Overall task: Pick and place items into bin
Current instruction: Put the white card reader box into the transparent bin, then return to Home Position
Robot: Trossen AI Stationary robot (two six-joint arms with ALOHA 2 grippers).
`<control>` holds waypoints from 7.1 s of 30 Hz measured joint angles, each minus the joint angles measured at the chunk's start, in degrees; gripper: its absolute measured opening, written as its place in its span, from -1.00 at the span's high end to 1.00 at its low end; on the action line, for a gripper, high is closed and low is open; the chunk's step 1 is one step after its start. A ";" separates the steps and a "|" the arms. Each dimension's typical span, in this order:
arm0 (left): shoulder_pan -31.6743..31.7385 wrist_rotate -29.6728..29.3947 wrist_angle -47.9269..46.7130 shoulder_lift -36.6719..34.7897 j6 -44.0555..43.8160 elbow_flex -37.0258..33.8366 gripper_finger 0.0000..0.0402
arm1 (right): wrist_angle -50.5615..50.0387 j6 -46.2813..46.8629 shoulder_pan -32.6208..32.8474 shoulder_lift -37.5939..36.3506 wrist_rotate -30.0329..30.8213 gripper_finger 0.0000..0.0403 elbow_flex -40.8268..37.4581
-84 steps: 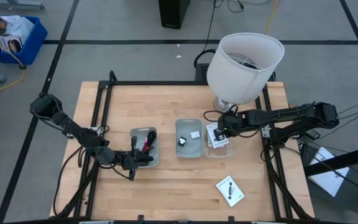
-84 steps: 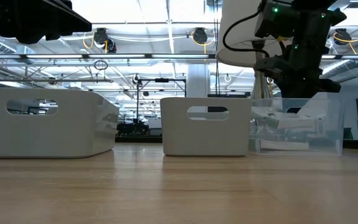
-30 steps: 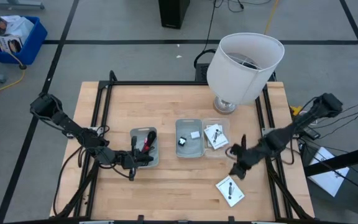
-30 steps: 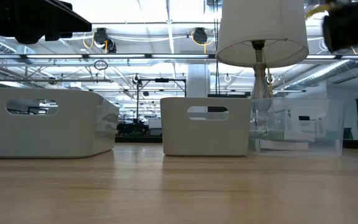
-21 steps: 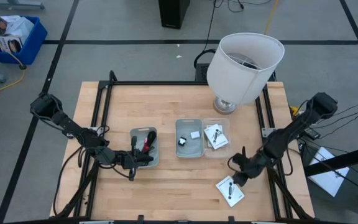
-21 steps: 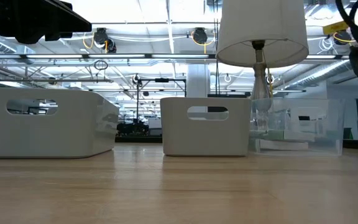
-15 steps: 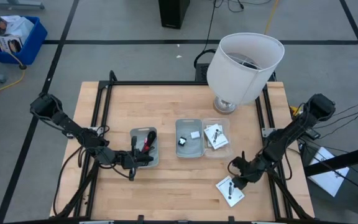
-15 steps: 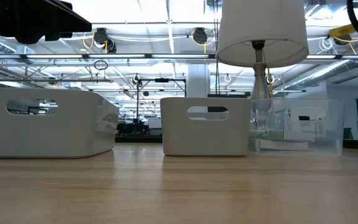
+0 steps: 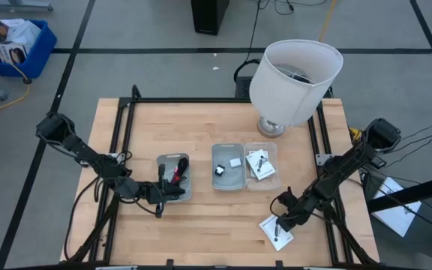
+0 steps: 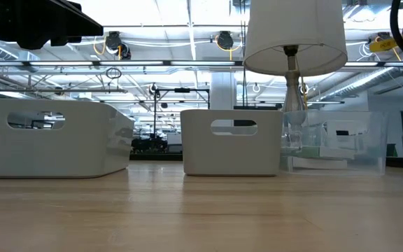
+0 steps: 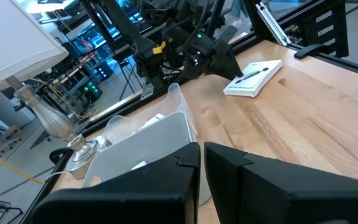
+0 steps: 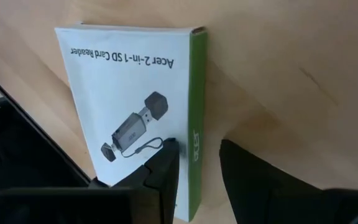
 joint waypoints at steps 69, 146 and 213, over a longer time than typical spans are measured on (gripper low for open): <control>0.00 0.00 -0.90 0.00 1.71 -0.02 0.85 | -35.10 -39.04 -42.12 -18.08 17.77 1.00 12.61; 23.38 23.72 -22.95 -58.91 1.04 -16.26 1.00 | 2.48 -97.49 -29.64 -74.36 28.60 1.00 -16.85; 23.26 21.49 -35.54 -66.64 -7.61 -16.31 0.89 | 10.65 -97.82 -29.62 -80.00 29.96 1.00 -24.87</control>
